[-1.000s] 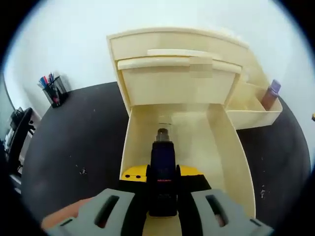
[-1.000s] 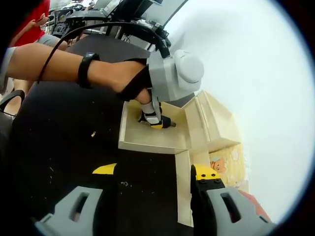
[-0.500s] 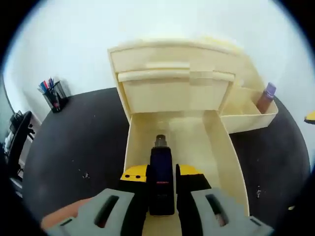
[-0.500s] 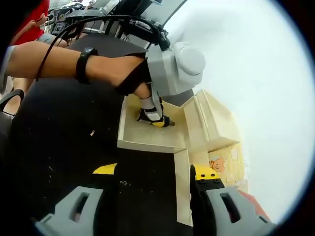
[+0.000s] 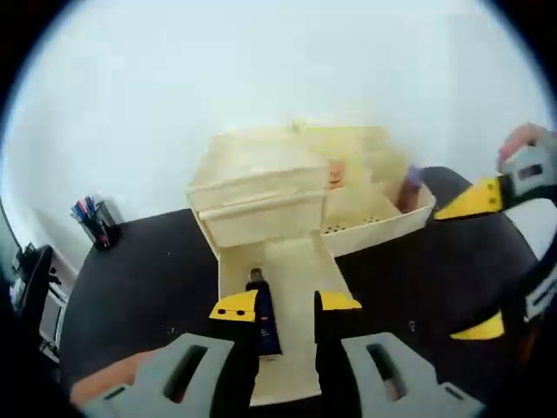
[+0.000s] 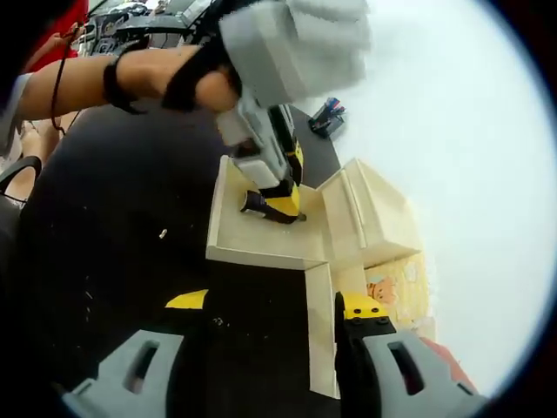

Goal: Open the drawer, pick up the cosmetic bottles from the table one by one, place them into the drawer, release the gripper, close the drawer, and move the gripper away

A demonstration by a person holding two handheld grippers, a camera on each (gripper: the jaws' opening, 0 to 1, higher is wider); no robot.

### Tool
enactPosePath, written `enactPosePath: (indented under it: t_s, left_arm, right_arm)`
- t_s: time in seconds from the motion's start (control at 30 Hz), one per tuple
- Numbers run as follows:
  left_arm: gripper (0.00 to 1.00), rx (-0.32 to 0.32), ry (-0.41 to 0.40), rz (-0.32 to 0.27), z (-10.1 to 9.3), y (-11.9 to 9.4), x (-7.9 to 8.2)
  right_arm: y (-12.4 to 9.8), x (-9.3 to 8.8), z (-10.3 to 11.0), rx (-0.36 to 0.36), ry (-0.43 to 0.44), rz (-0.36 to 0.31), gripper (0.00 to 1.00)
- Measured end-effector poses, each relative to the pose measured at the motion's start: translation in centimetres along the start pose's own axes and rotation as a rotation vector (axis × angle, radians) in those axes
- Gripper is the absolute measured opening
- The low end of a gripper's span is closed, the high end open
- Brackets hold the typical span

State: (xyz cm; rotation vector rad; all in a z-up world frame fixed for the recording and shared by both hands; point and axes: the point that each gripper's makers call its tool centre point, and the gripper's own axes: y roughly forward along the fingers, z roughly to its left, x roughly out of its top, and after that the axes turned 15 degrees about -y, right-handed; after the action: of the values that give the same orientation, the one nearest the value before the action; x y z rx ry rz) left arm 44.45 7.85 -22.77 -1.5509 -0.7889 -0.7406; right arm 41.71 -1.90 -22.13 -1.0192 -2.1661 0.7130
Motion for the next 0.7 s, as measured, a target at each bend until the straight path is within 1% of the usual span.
enactPosePath:
  t_s: [0.1, 0.17, 0.27, 0.5, 0.63, 0.7]
  left_arm:
    - [0.20, -0.040, 0.033, -0.032, -1.2, -1.9, -0.3]
    - [0.20, -0.060, 0.060, -0.047, -1.9, -3.3, -0.7]
    - [0.20, -0.070, 0.104, -0.058, -2.5, -4.6, -1.5]
    - [0.24, -0.101, 0.141, -0.054, -3.0, -6.5, -3.5]
    - [0.26, -0.113, 0.155, -0.041, -3.0, -6.6, -4.6]
    - [0.26, -0.113, 0.158, -0.029, -2.8, -6.5, -5.4]
  right_arm:
    - [0.1, -0.2, -0.1, -0.003, -0.001, 0.006, 0.51]
    - [0.1, -0.3, -0.3, -0.005, -0.002, 0.010, 0.50]
    - [0.1, -0.5, -0.2, -0.006, -0.005, 0.018, 0.50]
    - [0.2, -0.4, 0.4, 0.011, -0.024, 0.033, 0.49]
    - [-0.1, -0.3, 1.1, 0.037, -0.056, 0.035, 0.49]
    - [-0.4, -0.2, 1.5, 0.047, -0.070, 0.028, 0.49]
